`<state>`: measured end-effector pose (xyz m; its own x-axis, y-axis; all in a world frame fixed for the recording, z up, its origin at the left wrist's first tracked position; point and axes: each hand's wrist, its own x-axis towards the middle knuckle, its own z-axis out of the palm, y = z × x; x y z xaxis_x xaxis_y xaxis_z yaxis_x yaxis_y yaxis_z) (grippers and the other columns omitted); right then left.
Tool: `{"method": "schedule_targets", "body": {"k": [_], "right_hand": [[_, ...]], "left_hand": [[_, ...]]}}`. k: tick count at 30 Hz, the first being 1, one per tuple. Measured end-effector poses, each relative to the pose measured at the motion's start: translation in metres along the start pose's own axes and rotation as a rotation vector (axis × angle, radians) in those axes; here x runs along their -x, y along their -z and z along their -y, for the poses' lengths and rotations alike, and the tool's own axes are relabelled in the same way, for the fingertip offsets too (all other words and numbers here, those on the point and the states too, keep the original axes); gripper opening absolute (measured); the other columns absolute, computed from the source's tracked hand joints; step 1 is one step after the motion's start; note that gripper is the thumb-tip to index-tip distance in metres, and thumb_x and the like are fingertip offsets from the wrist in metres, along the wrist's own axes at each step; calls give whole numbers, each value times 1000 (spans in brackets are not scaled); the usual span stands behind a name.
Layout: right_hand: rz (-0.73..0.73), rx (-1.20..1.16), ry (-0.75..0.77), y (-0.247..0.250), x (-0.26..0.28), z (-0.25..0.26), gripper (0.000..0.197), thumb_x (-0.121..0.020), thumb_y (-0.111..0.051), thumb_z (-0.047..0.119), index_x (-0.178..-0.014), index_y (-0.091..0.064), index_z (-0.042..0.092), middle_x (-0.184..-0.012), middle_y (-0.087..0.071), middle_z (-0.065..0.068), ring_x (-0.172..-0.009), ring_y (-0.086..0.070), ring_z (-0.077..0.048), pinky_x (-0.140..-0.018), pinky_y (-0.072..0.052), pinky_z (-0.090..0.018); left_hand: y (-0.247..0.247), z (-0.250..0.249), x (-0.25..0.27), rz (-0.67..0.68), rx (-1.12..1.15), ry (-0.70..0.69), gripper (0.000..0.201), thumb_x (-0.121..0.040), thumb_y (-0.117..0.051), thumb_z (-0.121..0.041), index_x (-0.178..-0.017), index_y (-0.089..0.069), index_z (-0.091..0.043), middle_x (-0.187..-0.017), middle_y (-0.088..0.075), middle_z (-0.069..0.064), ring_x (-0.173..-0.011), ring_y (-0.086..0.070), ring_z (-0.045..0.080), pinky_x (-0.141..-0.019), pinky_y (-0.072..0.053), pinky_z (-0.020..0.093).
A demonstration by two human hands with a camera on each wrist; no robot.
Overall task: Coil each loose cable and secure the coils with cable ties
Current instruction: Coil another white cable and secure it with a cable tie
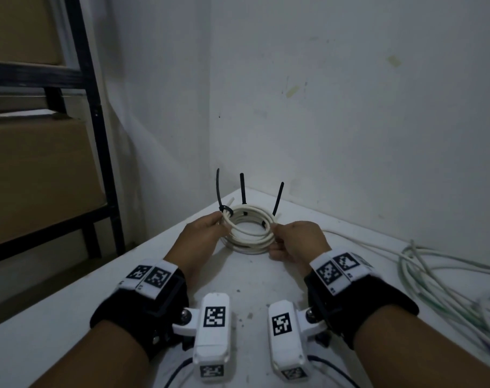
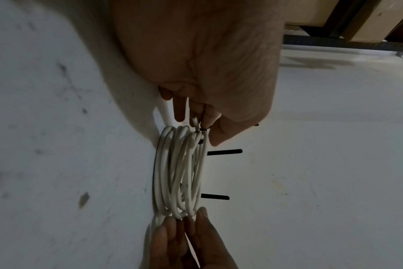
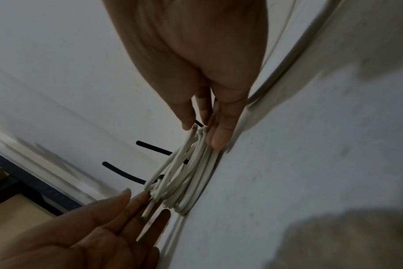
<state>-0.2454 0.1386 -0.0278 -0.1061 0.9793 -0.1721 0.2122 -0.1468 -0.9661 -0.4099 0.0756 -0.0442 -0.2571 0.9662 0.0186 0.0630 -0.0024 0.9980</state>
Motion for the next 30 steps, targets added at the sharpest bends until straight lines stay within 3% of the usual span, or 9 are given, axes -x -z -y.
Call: {"method": "schedule_targets", "body": {"k": [3,7,10,12,15,21,24,27,30], "right_hand": [[-62,-25,-13,8,4,2,29,-90,-62,17,-67,-57,0,-57,-58,-13,-59,-58,-30,-80,-55,-52],[-100,-4,3,41,32,13,25,-93,-54,12,-72,-55,0,-61,-57,-12,-54,-57,-24,-74,-55,-45],[-39,45,-19,79,71,16,19,-95,-50,10,-80,-57,1,-67,-58,-11,-52,-55,-20,-52,-48,-30],[24,111,-60,108,102,10,16,-95,-51,12,-87,-59,1,-71,-60,-10,-52,-55,-18,-46,-44,-25],[71,229,-118,153,148,-8,19,-94,-52,15,-92,-62,-1,-75,-64,-9,-53,-57,-17,-46,-43,-25],[151,367,-159,245,235,-34,29,-94,-55,24,-93,-69,-1,-83,-72,-6,-61,-61,-16,-49,-47,-24],[121,488,-163,290,271,-38,26,-96,-51,28,-87,-68,10,-81,-72,1,-63,-63,-11,-53,-50,-22],[26,638,-148,327,297,-42,32,-98,-46,30,-93,-68,8,-84,-70,1,-65,-62,-11,-54,-50,-19],[-78,728,-118,364,314,-56,33,-98,-47,29,-80,-63,6,-74,-65,-2,-60,-55,-15,-48,-43,-12]], "left_hand": [[0,0,-1,-131,75,51,40,-89,-60,-15,-128,-59,-21,-133,-56,-1,-121,-52,19,-111,-35,41],[-4,-7,4,-229,137,32,50,-93,-57,-14,-141,-43,-17,-132,-50,1,-107,-50,19,-93,-39,27],[1,-20,13,-415,82,-99,24,-93,-56,-14,-117,-56,-19,-104,-55,4,-74,-52,13,-59,-46,17],[9,-29,20,-476,43,-215,10,-93,-57,-13,-90,-60,-21,-91,-57,7,-70,-50,14,-60,-44,21],[11,-42,39,-420,-38,-288,18,-94,-56,-15,-78,-60,-21,-78,-56,10,-69,-48,18,-70,-39,33],[-58,-60,118,-226,-187,-358,22,-94,-54,-11,-81,-65,-26,-60,-58,-3,-62,-46,23,-60,-42,28],[-130,-71,176,4,-61,-293,18,-92,-54,-2,-82,-66,-13,-55,-56,-6,-60,-45,23,-64,-39,33],[-205,-75,224,154,98,-186,12,-89,-55,2,-85,-64,-6,-62,-57,4,-63,-51,22,-65,-42,33],[-272,-66,249,255,208,-27,10,-91,-55,-1,-89,-62,-8,-73,-62,7,-71,-58,21,-66,-44,31]]}}
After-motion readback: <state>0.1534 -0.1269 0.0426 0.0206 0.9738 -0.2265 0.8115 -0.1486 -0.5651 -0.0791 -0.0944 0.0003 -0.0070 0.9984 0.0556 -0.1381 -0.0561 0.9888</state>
